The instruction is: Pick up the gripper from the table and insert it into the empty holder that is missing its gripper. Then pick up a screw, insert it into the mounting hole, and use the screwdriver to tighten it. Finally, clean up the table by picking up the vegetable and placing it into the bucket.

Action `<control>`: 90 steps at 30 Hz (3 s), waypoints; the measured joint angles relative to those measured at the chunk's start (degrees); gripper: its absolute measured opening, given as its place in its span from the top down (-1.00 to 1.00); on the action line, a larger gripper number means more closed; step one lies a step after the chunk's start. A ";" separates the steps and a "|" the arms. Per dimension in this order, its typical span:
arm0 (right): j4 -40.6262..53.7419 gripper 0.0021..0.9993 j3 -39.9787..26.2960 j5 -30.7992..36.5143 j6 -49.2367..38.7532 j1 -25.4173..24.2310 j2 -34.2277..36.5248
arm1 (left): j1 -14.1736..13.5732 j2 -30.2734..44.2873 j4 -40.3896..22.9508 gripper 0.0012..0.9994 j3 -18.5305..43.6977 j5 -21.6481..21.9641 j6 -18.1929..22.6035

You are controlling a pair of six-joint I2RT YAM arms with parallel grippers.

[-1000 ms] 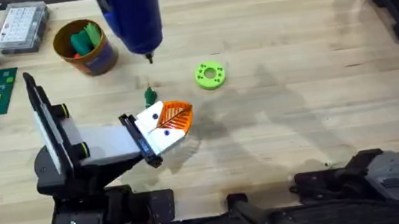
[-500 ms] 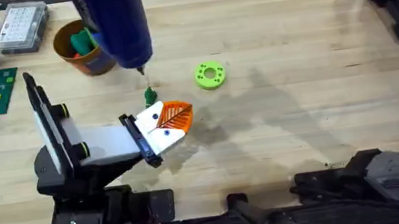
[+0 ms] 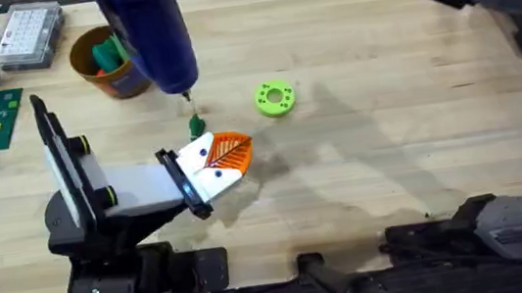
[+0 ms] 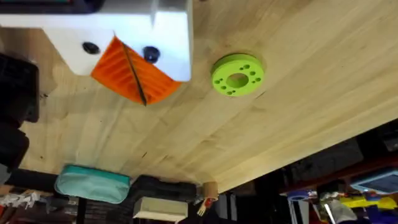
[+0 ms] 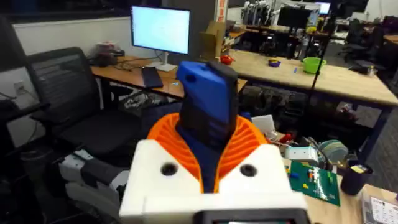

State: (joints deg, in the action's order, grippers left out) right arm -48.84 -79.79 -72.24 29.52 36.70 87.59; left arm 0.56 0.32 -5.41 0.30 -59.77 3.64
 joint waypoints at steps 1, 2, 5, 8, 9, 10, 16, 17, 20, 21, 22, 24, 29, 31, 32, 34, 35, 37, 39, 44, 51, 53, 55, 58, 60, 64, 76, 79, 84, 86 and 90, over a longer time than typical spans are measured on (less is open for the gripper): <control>0.01 0.87 0.00 -0.16 -0.13 0.08 0.21 | 0.00 0.00 0.00 0.97 0.00 0.00 -0.01; 0.02 0.87 0.00 -0.28 -0.41 0.23 0.28 | 0.00 -0.01 0.00 0.97 0.00 0.00 -0.02; -0.10 0.87 0.00 -0.77 -1.47 0.87 0.26 | 0.00 0.00 -0.01 0.97 0.00 0.00 0.00; -0.12 0.87 0.01 -0.95 -2.92 1.51 0.26 | 0.00 -0.02 0.00 0.97 0.00 0.00 -0.02; -0.36 0.87 0.04 -0.96 -3.35 1.68 0.27 | 0.00 0.00 0.00 0.97 0.00 0.00 -0.01; -1.03 0.87 0.18 -0.95 -3.73 1.85 0.28 | 0.00 0.00 0.00 0.97 0.00 0.00 -0.02; -5.50 0.87 3.18 -0.97 -4.45 2.52 0.22 | 0.00 -0.02 -0.02 0.97 0.00 0.00 0.00; -5.65 0.87 3.65 -0.96 -4.44 2.52 0.22 | 0.00 -0.01 0.00 0.97 0.00 0.00 -0.01; -5.86 0.87 4.38 -0.95 -4.44 2.52 0.22 | 0.00 -0.01 0.00 0.97 0.00 0.00 -0.02; -5.91 0.87 4.48 -0.94 -4.44 2.52 0.22 | 0.00 -0.02 0.00 0.97 0.00 0.00 -0.01; -6.04 0.87 4.60 -0.93 -4.47 2.55 0.22 | 0.00 0.00 -0.02 0.97 0.00 0.00 -0.01; -6.64 0.87 5.36 -0.95 -4.71 2.56 0.22 | 0.00 0.00 0.00 0.97 0.00 0.00 0.00; -12.50 0.87 8.91 -0.86 -4.04 2.75 0.22 | 0.00 0.00 0.00 0.97 0.00 0.00 -0.02; -13.84 0.87 9.86 -0.86 -3.73 2.85 0.22 | 0.00 0.00 0.00 0.97 0.00 0.00 -0.02; -13.97 0.87 10.11 -0.86 -3.57 2.86 0.22 | 0.00 0.00 0.00 0.97 0.00 0.00 -0.02; -13.97 0.87 10.37 -0.86 -3.32 2.89 0.22 | 0.00 0.00 -0.02 0.97 0.00 0.00 -0.02; -14.03 0.87 10.41 -0.86 -3.20 2.89 0.22 | 0.00 0.00 0.00 0.97 0.00 0.00 -0.02; -14.14 0.87 10.43 -0.86 -3.04 2.89 0.22 | 0.00 0.00 0.00 0.97 0.00 0.00 -0.02; -14.14 0.87 10.43 -0.86 -2.95 2.92 0.22 | 0.00 0.00 0.00 0.97 0.00 0.00 -0.02; -14.16 0.87 10.43 -0.86 -2.97 3.71 0.24 | 0.00 0.00 0.00 0.97 0.00 0.00 0.00; -14.14 0.87 10.56 -1.14 -3.72 4.38 0.28 | 0.00 0.00 0.00 0.97 0.00 0.00 0.00; -14.14 0.87 10.81 -1.14 -3.92 4.38 0.28 | 0.00 -0.02 0.00 0.97 0.00 0.00 -0.02; -14.14 0.87 11.30 -1.12 -4.07 4.38 0.30 | 0.00 -0.02 0.00 0.97 0.00 0.00 -0.02; -14.46 0.87 12.39 -0.99 -4.22 4.38 0.31 | 0.00 0.00 0.00 0.97 0.00 0.00 -0.02; -14.73 0.87 13.03 -0.95 -4.28 4.38 0.46 | 0.00 0.00 0.00 0.97 0.00 0.00 -0.02; -14.78 0.87 13.64 -0.92 -4.28 4.38 0.65 | 0.00 0.00 0.00 0.97 0.00 0.00 -0.02; -14.80 0.87 16.04 0.56 -6.04 4.38 0.65 | 0.00 0.00 0.00 0.97 0.00 0.00 -0.01; -14.84 0.87 16.30 1.11 -6.38 4.38 0.65 | 0.00 0.00 -0.02 0.97 0.00 0.00 -0.01; -14.80 0.87 16.63 1.77 -6.94 4.38 0.65 | 0.00 0.00 0.00 0.97 0.00 0.00 -0.02; -14.76 0.87 16.63 1.91 -7.07 4.38 0.65 | 0.00 -0.02 0.00 0.97 0.00 0.00 -0.01; -14.67 0.87 16.63 1.94 -7.08 4.38 0.76 | 0.00 0.00 0.00 0.97 0.00 0.00 -0.01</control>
State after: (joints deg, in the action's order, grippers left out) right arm -63.51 -63.16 -70.30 22.44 41.08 88.35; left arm 0.56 0.32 -5.41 0.30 -59.77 3.63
